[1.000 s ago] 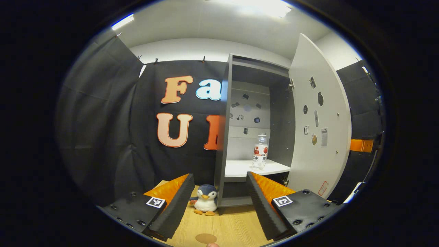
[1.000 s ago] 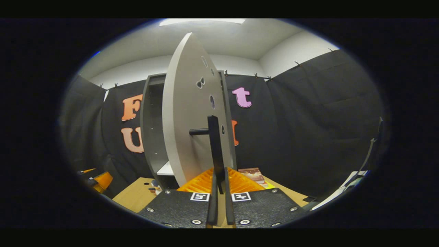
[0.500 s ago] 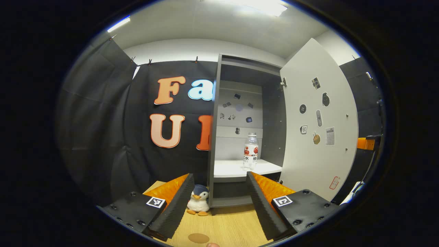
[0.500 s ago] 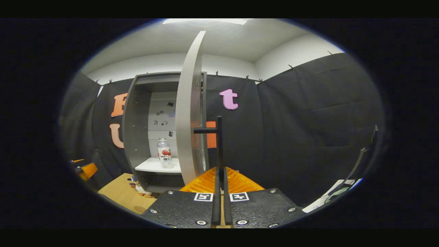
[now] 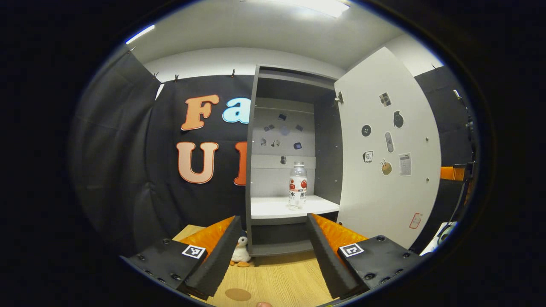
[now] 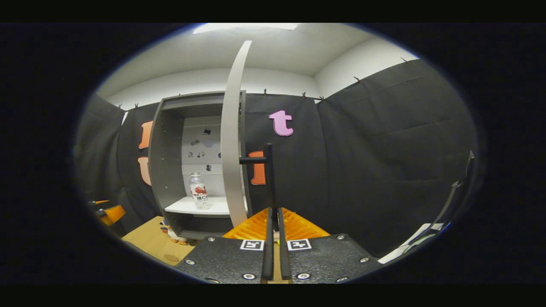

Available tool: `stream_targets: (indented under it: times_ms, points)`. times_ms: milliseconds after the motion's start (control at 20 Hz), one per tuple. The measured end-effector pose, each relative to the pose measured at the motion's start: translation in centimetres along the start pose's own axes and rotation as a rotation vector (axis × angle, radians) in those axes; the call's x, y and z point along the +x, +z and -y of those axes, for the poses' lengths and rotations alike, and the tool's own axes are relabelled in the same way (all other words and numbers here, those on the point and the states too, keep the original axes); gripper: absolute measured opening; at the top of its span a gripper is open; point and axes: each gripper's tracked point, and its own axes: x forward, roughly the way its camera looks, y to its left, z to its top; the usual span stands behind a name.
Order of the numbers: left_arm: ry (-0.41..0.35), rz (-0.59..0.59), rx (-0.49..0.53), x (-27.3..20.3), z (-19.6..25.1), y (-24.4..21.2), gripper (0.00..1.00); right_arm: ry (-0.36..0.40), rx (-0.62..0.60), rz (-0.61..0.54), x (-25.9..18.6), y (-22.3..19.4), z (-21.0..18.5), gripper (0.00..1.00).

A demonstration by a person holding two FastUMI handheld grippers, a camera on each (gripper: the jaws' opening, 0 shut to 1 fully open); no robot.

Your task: Open the cabinet door with the right hand, grasp the bottle in the cabinet with the left hand and place it on the coaster, then close the cabinet door with the right hand.

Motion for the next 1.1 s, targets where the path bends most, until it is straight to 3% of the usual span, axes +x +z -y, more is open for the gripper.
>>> stream_targets:
  times_ms: [350,400,450,500,550,600,900,1100]
  points:
    - [-0.022,-0.001,-0.002,0.6,2.0,-0.1,0.98,-0.021,-0.064,-0.058,-2.7,-1.8,-0.6,0.13]
    - [-0.024,0.003,-0.003,0.8,2.2,0.1,0.98,-0.026,-0.074,-0.059,-3.2,-1.8,-0.6,0.25]
    - [-0.029,0.004,-0.003,1.0,2.5,0.1,0.98,-0.024,-0.085,-0.059,-3.9,-1.7,-0.7,0.24]
    - [-0.034,0.0,-0.002,1.3,2.8,-0.1,0.98,-0.005,-0.084,-0.061,-4.5,-1.7,-1.3,0.37]
    - [-0.035,-0.006,0.0,1.5,3.0,-0.3,0.98,0.015,-0.078,-0.066,-5.2,-1.8,-2.1,0.39]
    - [-0.037,-0.01,-0.002,1.8,3.2,-0.4,0.98,0.035,-0.076,-0.064,-5.7,-1.8,-2.8,0.52]
    - [-0.064,-0.008,-0.017,4.5,4.2,-0.2,0.98,0.095,-0.084,-0.039,-6.4,-1.9,-6.5,0.81]
    - [-0.102,-0.006,-0.009,7.6,4.3,-0.6,0.98,0.105,-0.07,-0.01,-5.0,-1.7,-9.1,0.93]
